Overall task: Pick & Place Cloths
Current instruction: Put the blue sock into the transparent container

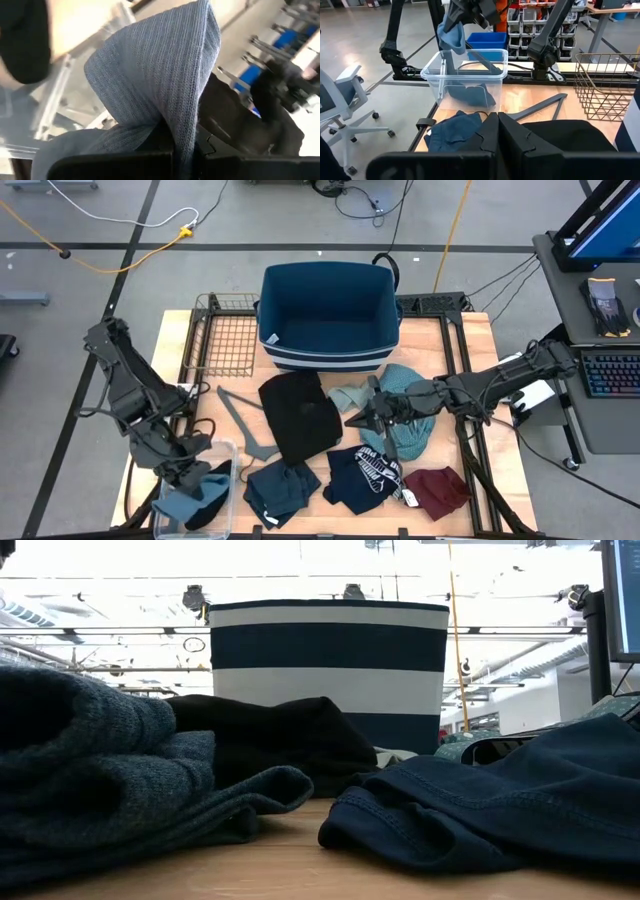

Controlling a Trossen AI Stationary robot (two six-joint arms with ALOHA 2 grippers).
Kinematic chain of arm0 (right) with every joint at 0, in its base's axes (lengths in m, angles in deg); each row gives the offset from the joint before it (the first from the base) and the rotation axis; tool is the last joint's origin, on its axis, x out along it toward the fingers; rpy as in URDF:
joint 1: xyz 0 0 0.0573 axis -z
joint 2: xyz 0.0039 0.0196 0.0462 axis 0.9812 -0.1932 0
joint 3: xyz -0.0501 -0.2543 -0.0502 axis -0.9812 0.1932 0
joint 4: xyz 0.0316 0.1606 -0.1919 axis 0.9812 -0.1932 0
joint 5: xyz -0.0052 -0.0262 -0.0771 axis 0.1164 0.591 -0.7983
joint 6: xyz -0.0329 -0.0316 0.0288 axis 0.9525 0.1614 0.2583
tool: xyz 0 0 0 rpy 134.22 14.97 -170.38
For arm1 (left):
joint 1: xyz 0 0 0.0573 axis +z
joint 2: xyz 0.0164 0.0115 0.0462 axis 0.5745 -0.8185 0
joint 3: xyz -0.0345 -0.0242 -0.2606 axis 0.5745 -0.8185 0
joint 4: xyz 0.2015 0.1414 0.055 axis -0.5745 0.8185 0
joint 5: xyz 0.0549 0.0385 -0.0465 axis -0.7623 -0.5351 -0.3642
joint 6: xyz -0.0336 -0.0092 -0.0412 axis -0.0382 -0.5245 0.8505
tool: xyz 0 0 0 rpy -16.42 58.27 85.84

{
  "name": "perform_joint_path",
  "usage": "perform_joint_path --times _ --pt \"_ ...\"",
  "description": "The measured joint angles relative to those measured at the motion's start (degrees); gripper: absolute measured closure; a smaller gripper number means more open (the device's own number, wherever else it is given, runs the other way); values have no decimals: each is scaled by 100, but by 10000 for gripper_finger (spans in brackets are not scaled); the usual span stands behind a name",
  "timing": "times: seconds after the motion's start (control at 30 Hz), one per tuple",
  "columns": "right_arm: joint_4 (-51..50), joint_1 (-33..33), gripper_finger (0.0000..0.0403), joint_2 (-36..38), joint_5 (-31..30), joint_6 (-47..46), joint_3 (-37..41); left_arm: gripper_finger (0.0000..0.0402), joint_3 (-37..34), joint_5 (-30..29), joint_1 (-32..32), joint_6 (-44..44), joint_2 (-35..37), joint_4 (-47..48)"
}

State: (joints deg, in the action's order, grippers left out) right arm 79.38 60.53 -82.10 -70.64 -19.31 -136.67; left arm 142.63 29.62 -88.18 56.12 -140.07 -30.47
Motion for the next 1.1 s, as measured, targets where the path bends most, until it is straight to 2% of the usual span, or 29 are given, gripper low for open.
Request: perform_joint_path --times 0.23,0.5,0.83,1.1 --pt "-2 38 402 0 7 18 0 398 0 -311 -147 130 -11 422" --pt "0 38 403 0 7 48 0 398 0 -570 -171 -243 -11 940" --pt "-1 38 403 0 -11 123 0 398 0 -576 -256 -1722 -173 2116" --pt "-3 39 403 0 -175 125 0 398 0 -525 -257 -2790 -823 2059"
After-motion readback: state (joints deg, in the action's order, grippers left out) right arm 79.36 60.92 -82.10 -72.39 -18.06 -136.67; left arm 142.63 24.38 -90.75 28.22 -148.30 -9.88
